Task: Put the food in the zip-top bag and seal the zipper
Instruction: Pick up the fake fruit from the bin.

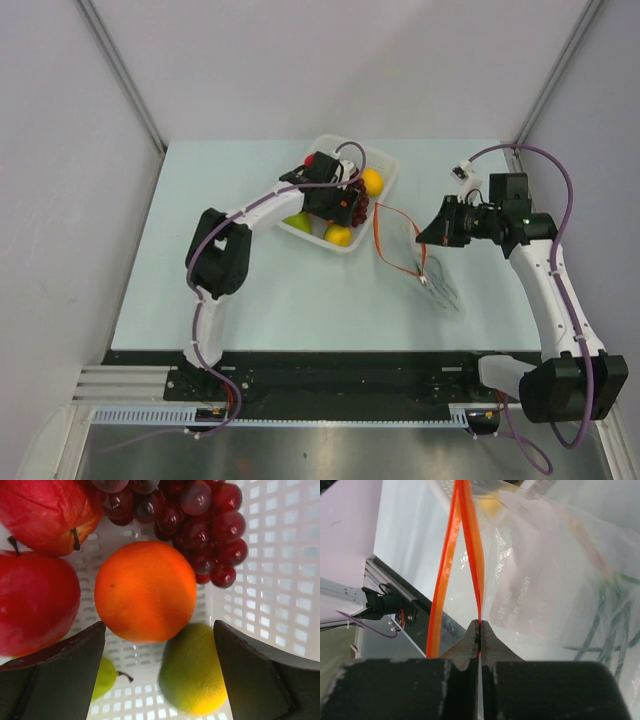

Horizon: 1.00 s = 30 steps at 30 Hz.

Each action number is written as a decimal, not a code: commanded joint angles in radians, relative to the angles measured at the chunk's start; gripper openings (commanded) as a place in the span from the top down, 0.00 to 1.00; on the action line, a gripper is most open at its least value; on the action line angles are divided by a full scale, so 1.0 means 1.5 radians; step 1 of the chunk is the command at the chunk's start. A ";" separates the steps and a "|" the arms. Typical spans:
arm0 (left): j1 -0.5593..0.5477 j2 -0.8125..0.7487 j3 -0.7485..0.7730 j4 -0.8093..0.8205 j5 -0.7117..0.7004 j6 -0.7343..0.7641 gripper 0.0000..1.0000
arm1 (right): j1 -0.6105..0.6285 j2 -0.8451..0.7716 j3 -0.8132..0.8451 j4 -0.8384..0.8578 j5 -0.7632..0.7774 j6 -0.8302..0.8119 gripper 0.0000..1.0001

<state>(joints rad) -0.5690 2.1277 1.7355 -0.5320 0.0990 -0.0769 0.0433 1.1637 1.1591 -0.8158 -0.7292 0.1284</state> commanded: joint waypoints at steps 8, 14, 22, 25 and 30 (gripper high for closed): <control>0.002 0.035 0.047 0.045 -0.008 -0.031 0.21 | 0.021 0.018 0.015 0.071 -0.043 0.022 1.00; 0.003 -0.072 -0.034 0.106 0.000 -0.032 0.43 | 0.037 0.007 0.014 0.085 -0.027 0.028 1.00; 0.003 -0.185 -0.065 0.087 0.020 -0.026 0.66 | 0.049 0.013 0.012 0.122 -0.015 0.058 1.00; 0.003 -0.221 -0.080 0.092 0.039 -0.026 0.65 | 0.057 0.016 0.010 0.136 -0.008 0.069 1.00; 0.002 -0.346 -0.128 0.146 0.116 -0.033 0.60 | 0.088 0.026 0.029 0.182 -0.036 0.122 1.00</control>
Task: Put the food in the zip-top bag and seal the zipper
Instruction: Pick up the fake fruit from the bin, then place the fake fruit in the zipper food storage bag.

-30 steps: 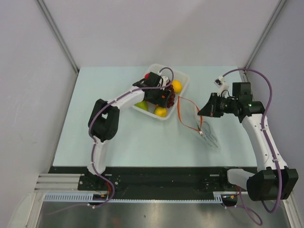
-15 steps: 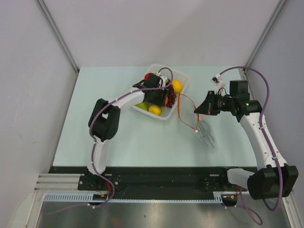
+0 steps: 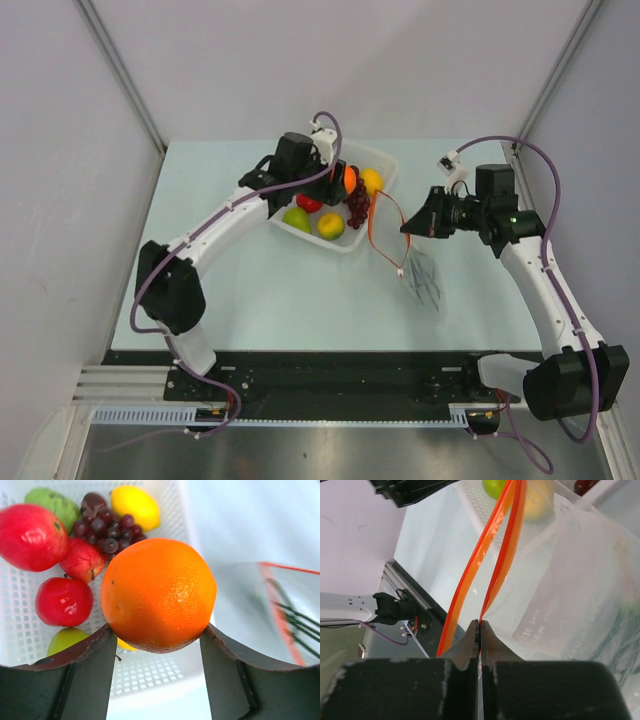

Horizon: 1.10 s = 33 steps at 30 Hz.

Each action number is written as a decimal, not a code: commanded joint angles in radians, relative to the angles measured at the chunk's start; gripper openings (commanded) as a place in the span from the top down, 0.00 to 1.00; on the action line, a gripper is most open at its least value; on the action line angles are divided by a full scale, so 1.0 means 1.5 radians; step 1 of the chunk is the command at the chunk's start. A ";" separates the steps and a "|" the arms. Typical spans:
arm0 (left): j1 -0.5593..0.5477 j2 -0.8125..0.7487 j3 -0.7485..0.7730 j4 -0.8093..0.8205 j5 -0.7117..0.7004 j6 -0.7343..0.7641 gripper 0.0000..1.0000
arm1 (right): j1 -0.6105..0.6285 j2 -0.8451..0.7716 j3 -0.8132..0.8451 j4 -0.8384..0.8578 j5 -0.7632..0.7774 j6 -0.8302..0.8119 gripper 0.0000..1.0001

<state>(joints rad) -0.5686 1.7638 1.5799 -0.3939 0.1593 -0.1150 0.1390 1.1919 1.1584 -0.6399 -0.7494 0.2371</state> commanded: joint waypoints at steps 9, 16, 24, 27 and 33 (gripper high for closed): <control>-0.084 -0.179 -0.022 -0.004 0.123 0.042 0.58 | 0.023 0.010 0.015 0.056 -0.031 0.045 1.00; -0.172 -0.126 -0.027 -0.045 0.088 0.074 0.47 | 0.000 0.003 0.007 0.045 -0.038 0.039 1.00; -0.157 -0.154 -0.030 -0.027 0.111 0.058 0.00 | -0.051 -0.002 0.000 0.006 -0.059 0.004 1.00; -0.112 -0.152 -0.031 -0.024 0.139 0.028 0.00 | -0.064 -0.002 -0.003 -0.007 -0.056 -0.020 1.00; -0.008 -0.117 -0.054 0.002 0.052 0.010 0.00 | -0.086 -0.003 -0.009 -0.021 -0.045 -0.040 1.00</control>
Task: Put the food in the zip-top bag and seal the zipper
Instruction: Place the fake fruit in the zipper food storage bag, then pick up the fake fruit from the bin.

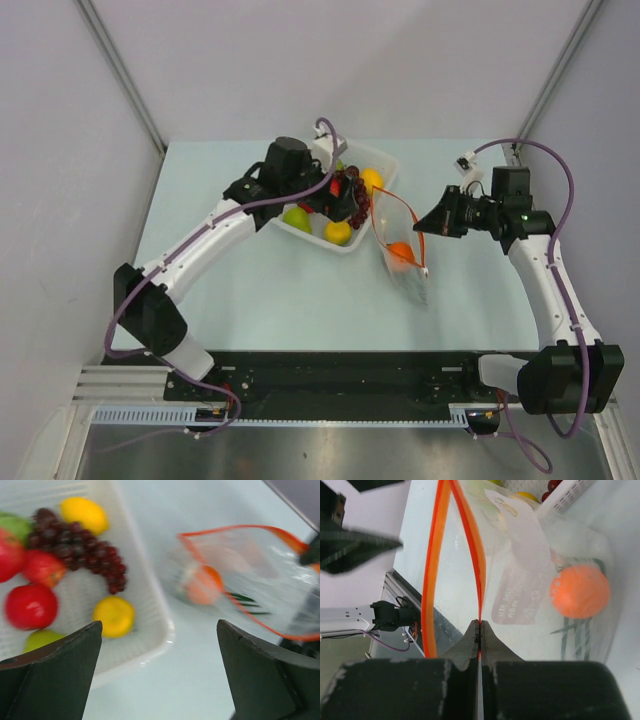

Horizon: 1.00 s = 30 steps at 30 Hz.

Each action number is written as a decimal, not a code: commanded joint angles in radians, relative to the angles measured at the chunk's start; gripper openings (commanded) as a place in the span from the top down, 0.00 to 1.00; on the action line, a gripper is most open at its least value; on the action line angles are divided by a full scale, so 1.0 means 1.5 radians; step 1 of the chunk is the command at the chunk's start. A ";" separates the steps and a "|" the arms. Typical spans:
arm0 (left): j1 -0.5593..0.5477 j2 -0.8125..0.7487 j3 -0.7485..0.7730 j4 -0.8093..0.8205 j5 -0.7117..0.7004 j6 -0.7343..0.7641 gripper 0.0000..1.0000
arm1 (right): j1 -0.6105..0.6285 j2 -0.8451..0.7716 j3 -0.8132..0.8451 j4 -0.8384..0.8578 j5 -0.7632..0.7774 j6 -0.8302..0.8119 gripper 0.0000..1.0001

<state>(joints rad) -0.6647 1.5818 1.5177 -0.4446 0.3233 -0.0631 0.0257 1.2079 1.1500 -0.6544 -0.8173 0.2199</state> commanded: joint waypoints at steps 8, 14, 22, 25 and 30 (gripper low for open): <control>0.161 0.179 0.102 0.123 -0.204 -0.019 0.00 | -0.011 -0.017 -0.015 -0.006 0.006 -0.026 1.00; 0.161 0.318 0.255 0.052 -0.245 -0.089 0.00 | -0.012 -0.015 -0.019 0.000 0.012 -0.024 1.00; 0.161 0.379 0.291 0.108 -0.234 -0.093 0.03 | -0.012 -0.009 -0.019 -0.002 0.012 -0.027 1.00; 0.160 0.398 0.300 0.116 -0.222 -0.083 0.03 | -0.012 -0.005 -0.018 -0.002 0.012 -0.029 1.00; 0.159 0.422 0.317 0.114 -0.222 -0.083 0.04 | -0.012 0.003 -0.017 -0.002 0.010 -0.028 1.00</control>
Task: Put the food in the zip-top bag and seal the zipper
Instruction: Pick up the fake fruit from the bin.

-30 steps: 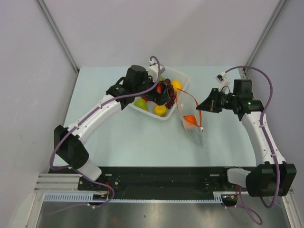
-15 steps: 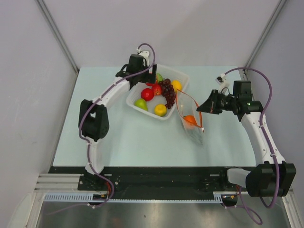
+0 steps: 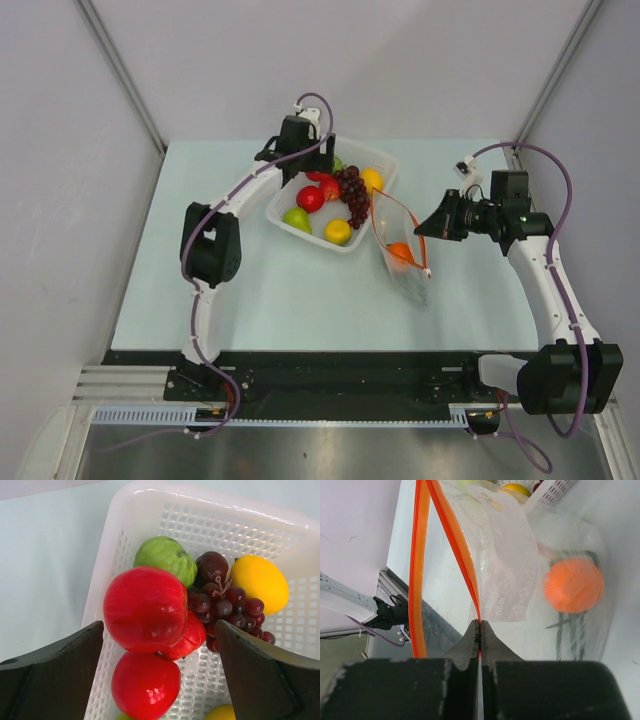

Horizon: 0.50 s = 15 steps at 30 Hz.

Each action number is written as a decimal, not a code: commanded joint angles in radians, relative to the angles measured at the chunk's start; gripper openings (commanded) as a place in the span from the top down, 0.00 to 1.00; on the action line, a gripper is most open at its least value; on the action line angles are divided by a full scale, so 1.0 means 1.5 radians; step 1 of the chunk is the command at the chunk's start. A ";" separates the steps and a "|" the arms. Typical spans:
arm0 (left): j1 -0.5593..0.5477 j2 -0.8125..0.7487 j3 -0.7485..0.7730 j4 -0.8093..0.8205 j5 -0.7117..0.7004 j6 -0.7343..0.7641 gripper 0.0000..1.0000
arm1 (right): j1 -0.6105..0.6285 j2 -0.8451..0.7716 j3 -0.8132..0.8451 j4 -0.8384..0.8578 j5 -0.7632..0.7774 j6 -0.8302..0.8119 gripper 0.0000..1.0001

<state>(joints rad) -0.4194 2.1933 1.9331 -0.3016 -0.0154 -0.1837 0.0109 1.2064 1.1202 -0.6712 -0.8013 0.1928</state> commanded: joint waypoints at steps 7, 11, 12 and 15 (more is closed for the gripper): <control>-0.008 0.037 0.046 0.037 -0.013 0.004 0.04 | -0.002 0.008 0.006 0.011 -0.008 -0.007 1.00; -0.017 0.059 0.059 0.042 -0.008 0.021 0.04 | -0.002 0.012 0.008 0.009 -0.008 -0.009 1.00; -0.018 0.063 0.062 0.047 -0.008 0.024 0.05 | -0.002 0.015 0.007 0.009 -0.008 -0.009 1.00; -0.019 0.081 0.084 0.047 -0.006 0.025 0.11 | -0.002 0.019 0.008 0.006 -0.008 -0.012 1.00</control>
<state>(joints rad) -0.4282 2.2845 1.9804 -0.2714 -0.0315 -0.1673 0.0109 1.2251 1.1202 -0.6716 -0.8021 0.1894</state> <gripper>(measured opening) 0.915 0.009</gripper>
